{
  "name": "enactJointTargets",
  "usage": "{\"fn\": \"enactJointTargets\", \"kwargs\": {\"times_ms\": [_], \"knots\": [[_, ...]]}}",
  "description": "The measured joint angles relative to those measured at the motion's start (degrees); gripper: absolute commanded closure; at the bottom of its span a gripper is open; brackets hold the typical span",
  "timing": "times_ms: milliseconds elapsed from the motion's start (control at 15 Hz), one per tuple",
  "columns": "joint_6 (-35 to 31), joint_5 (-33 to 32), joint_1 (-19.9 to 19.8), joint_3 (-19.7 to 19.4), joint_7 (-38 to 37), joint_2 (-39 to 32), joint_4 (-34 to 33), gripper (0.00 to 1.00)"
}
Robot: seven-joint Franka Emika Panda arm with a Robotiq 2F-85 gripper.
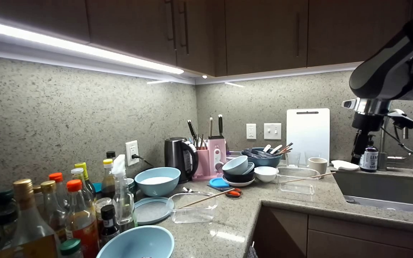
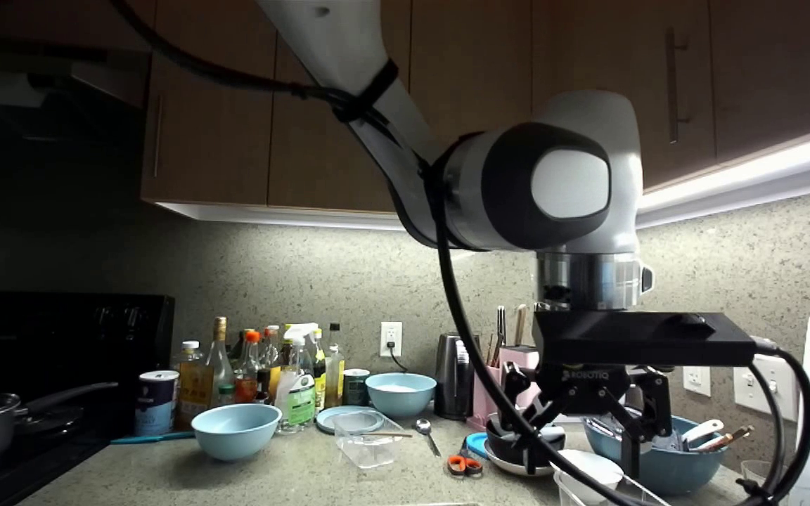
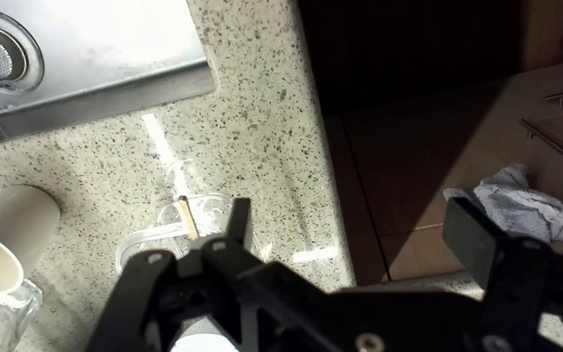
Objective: Move the chopstick from the right bowl to the left bowl
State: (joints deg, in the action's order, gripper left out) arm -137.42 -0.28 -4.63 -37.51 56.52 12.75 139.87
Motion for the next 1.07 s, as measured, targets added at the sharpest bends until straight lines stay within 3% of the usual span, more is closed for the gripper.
{"fn": "enactJointTargets", "kwargs": {"times_ms": [267, 600, 1067], "knots": [[0.0, 4.5, -0.3, 1.1, 4.1, -8.8, -6.1, 0.00], [0.0, 4.6, -0.4, 1.3, 4.1, -10.2, -7.0, 0.00], [1.1, 8.8, -6.6, 10.7, 4.2, -15.0, -9.0, 0.00]]}}
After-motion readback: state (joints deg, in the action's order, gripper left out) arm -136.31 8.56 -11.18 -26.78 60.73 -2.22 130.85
